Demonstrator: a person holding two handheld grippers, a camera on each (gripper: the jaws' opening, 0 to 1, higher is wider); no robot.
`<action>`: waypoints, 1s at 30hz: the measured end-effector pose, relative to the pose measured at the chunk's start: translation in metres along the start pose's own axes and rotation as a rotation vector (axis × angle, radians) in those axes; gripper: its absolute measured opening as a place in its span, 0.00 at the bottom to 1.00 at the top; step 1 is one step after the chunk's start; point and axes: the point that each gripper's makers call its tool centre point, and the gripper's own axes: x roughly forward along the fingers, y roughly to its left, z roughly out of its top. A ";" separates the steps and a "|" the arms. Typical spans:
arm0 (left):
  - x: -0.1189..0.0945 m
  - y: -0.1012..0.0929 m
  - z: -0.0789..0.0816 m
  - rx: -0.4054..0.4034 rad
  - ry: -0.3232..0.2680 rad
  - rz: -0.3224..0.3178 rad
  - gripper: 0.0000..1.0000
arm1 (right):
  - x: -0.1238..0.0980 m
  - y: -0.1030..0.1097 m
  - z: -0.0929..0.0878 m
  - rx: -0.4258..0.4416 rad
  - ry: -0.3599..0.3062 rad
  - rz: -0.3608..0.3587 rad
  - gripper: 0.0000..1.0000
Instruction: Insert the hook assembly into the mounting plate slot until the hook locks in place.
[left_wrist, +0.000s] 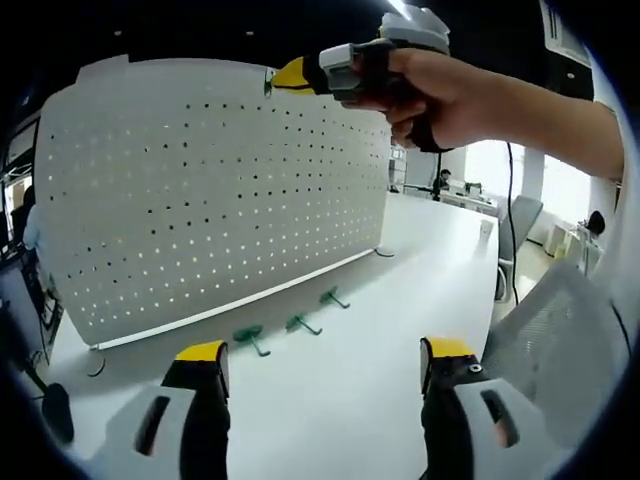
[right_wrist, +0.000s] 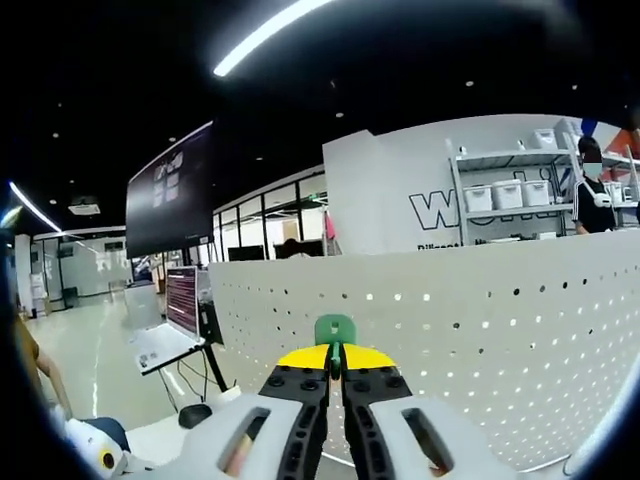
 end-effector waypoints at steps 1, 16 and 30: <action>0.000 0.000 0.000 0.000 0.000 -0.001 0.80 | 0.001 0.000 0.001 -0.002 -0.002 -0.003 0.01; -0.001 0.001 0.000 0.012 -0.007 0.011 0.80 | 0.022 0.000 0.006 -0.057 -0.047 -0.069 0.01; 0.000 0.001 -0.002 0.022 -0.002 0.011 0.79 | 0.042 -0.001 0.002 -0.059 -0.057 -0.108 0.01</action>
